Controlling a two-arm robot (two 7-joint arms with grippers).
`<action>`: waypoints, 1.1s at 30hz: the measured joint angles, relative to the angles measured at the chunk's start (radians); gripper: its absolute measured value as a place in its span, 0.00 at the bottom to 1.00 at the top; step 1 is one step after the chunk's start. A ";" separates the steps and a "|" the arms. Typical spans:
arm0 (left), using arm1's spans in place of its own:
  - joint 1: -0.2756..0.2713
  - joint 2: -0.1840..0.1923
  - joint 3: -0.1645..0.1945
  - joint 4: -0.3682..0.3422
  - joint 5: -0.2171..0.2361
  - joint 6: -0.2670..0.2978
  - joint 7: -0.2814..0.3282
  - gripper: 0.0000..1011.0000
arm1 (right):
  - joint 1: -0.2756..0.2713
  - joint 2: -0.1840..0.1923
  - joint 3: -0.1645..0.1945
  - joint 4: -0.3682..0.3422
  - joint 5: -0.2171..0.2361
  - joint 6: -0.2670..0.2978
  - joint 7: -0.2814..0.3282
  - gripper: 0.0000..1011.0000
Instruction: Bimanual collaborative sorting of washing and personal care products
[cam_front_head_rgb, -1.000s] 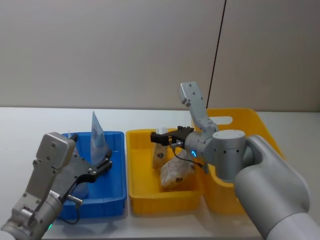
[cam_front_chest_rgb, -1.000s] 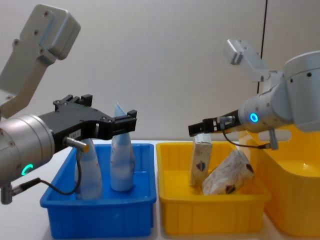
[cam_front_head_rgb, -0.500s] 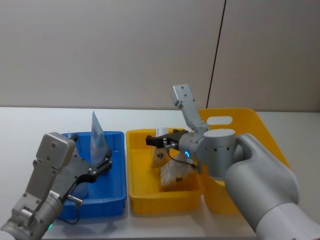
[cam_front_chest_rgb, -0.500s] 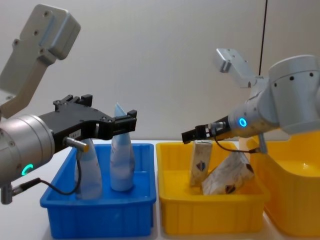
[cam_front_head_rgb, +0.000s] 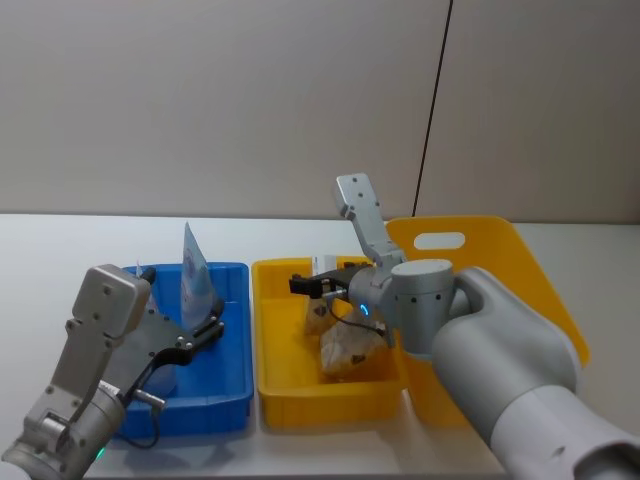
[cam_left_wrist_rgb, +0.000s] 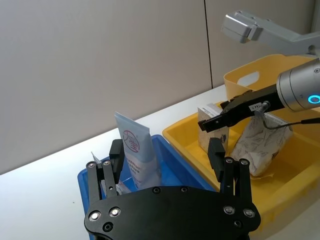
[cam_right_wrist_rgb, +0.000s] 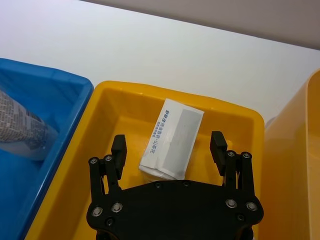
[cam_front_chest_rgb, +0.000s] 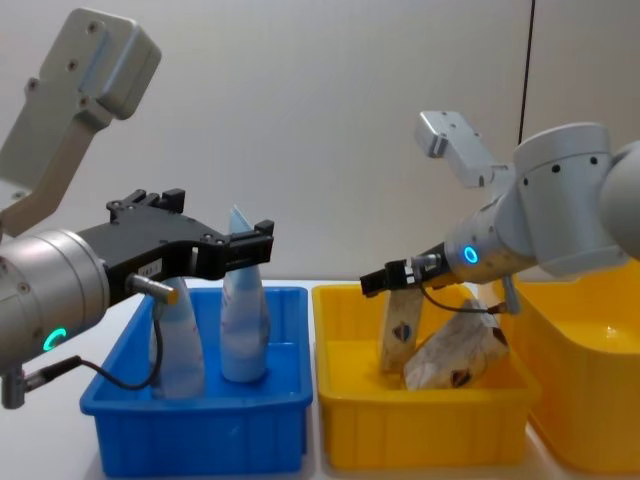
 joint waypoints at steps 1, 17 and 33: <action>0.000 0.000 0.000 0.000 0.000 0.000 0.000 0.99 | 0.009 -0.005 0.001 0.021 -0.001 -0.007 -0.003 0.99; 0.000 0.000 0.000 0.000 0.000 0.000 0.000 0.99 | 0.057 -0.033 0.020 0.139 -0.005 -0.053 -0.008 0.91; 0.000 0.000 0.000 0.000 0.000 0.000 0.000 0.99 | 0.070 -0.041 0.027 0.172 -0.003 -0.066 -0.006 0.41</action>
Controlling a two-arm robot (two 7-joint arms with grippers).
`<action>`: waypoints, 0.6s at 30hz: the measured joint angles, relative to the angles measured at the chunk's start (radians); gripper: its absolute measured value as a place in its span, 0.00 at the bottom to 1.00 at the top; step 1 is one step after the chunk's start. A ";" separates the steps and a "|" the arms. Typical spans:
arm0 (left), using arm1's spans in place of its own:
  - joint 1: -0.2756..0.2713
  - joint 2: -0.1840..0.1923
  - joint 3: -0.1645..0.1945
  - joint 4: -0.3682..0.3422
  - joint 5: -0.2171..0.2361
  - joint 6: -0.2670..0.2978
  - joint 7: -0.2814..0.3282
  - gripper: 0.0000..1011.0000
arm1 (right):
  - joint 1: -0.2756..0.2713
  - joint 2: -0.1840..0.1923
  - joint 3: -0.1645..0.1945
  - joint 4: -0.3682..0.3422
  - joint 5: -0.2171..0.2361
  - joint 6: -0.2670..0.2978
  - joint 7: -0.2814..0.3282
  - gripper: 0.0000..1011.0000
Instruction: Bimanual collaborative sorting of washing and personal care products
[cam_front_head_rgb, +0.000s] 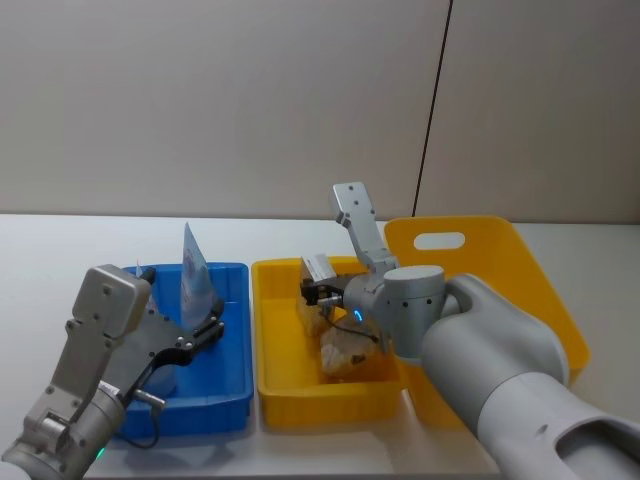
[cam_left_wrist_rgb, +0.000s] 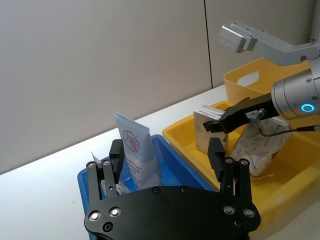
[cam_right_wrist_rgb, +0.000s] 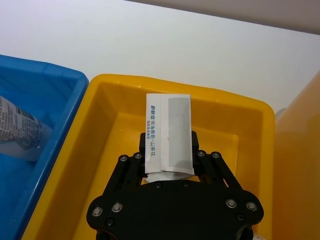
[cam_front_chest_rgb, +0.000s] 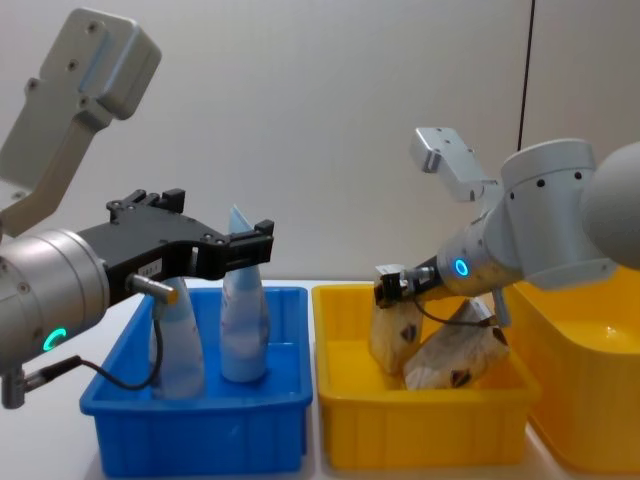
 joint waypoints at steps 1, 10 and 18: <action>0.000 0.000 0.000 0.000 0.000 0.000 0.000 0.99 | 0.001 0.000 0.000 0.002 0.000 -0.001 0.000 0.40; 0.000 0.000 0.000 0.000 0.000 0.000 0.000 0.99 | 0.000 -0.001 0.001 0.000 0.000 -0.002 0.001 0.36; 0.000 0.000 0.000 0.000 0.000 0.000 0.000 0.99 | -0.059 0.021 -0.010 -0.115 -0.014 0.012 0.003 0.36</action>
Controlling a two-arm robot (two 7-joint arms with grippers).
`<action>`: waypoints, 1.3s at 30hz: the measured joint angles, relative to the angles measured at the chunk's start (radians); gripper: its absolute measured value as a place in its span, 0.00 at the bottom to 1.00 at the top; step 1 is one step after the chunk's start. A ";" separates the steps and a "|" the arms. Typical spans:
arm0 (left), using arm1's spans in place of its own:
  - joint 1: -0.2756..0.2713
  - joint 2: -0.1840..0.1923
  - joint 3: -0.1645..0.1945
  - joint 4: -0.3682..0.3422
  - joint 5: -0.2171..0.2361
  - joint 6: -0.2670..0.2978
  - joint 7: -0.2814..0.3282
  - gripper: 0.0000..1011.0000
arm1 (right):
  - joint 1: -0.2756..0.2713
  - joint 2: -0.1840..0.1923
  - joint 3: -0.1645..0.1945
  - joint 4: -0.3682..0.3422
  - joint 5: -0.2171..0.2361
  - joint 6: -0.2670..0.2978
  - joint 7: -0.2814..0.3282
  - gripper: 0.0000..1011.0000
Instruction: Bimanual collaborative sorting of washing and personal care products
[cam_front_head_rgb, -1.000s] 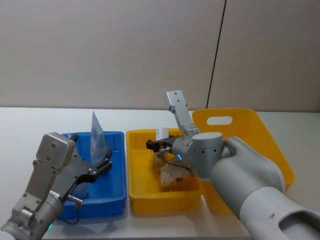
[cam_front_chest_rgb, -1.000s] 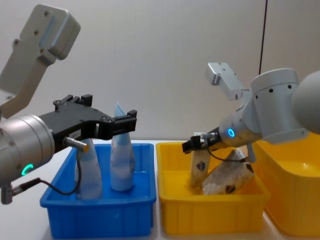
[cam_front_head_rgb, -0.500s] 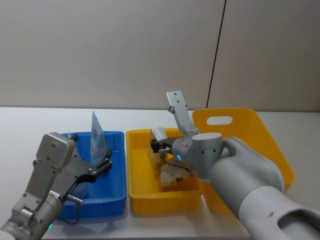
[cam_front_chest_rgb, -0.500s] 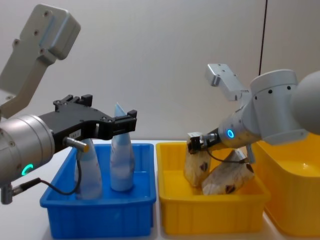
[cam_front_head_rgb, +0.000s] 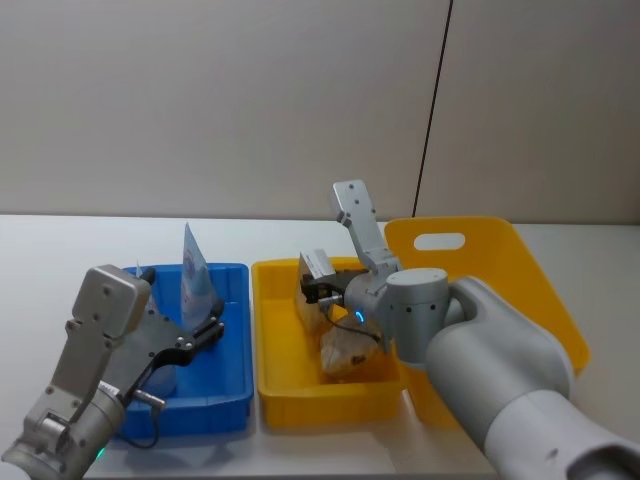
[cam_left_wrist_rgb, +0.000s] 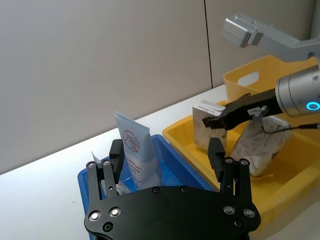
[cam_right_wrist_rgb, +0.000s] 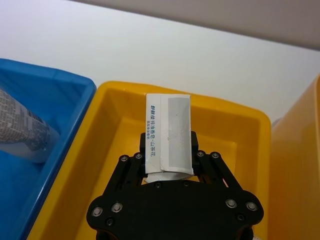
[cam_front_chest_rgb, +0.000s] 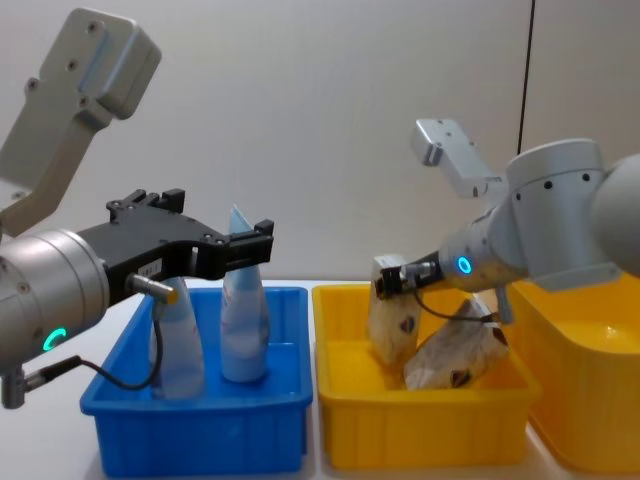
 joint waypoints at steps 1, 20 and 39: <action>0.000 0.000 0.000 0.000 0.000 0.000 0.000 0.99 | -0.014 0.006 -0.002 -0.030 -0.003 0.001 0.001 0.36; 0.000 0.000 0.000 0.000 0.000 0.000 0.000 0.99 | -0.202 0.094 -0.006 -0.455 -0.034 -0.025 0.015 0.36; 0.000 0.000 0.000 0.000 0.000 0.000 0.000 0.99 | -0.340 0.220 0.092 -0.821 -0.063 0.097 -0.050 0.36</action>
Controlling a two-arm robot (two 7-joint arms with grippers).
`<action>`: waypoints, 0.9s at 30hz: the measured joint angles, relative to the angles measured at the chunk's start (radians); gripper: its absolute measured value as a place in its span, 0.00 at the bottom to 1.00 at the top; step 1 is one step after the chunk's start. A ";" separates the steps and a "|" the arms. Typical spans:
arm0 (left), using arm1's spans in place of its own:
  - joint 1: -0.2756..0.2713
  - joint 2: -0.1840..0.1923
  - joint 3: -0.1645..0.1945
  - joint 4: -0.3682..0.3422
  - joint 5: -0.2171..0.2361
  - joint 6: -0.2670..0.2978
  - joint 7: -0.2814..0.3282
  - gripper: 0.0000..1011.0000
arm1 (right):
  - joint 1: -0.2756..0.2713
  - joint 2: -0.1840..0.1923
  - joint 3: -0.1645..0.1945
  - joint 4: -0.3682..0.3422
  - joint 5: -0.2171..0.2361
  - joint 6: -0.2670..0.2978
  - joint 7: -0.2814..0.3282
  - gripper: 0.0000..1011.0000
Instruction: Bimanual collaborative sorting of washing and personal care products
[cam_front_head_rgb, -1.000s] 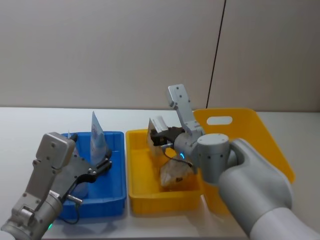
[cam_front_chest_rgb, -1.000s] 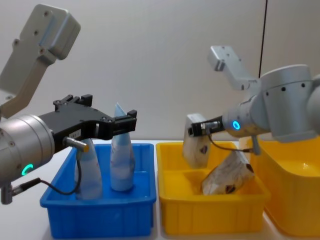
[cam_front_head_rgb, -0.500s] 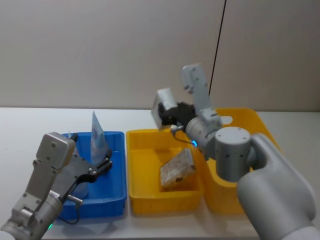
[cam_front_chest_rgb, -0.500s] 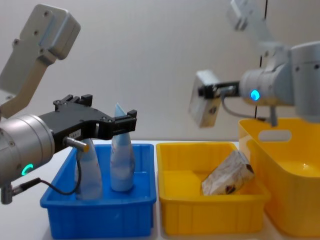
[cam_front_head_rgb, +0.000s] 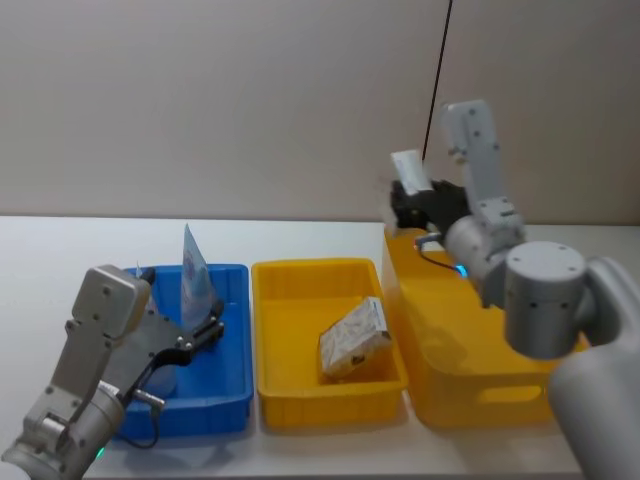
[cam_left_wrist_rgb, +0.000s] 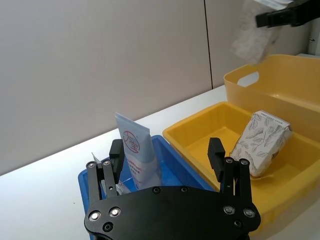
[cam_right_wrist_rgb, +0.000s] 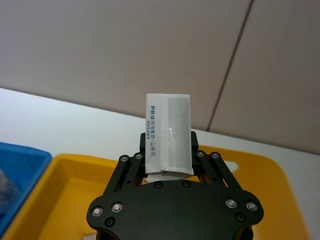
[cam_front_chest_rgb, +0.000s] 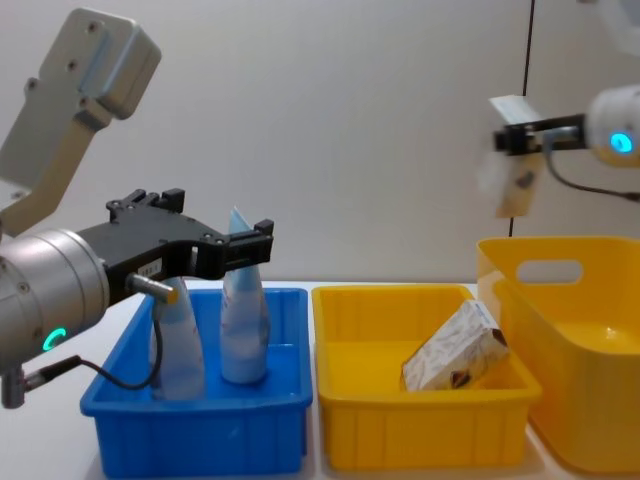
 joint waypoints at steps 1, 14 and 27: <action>0.000 0.000 0.000 0.000 0.000 0.000 0.000 0.99 | 0.000 0.000 0.000 0.000 0.000 0.000 0.000 0.36; 0.000 0.000 0.000 0.000 0.000 0.000 0.000 0.99 | -0.073 0.064 0.084 -0.135 0.001 0.217 -0.033 0.36; 0.000 0.000 0.000 0.000 0.000 0.000 0.000 0.99 | -0.141 0.074 0.139 -0.238 0.011 0.379 -0.060 0.36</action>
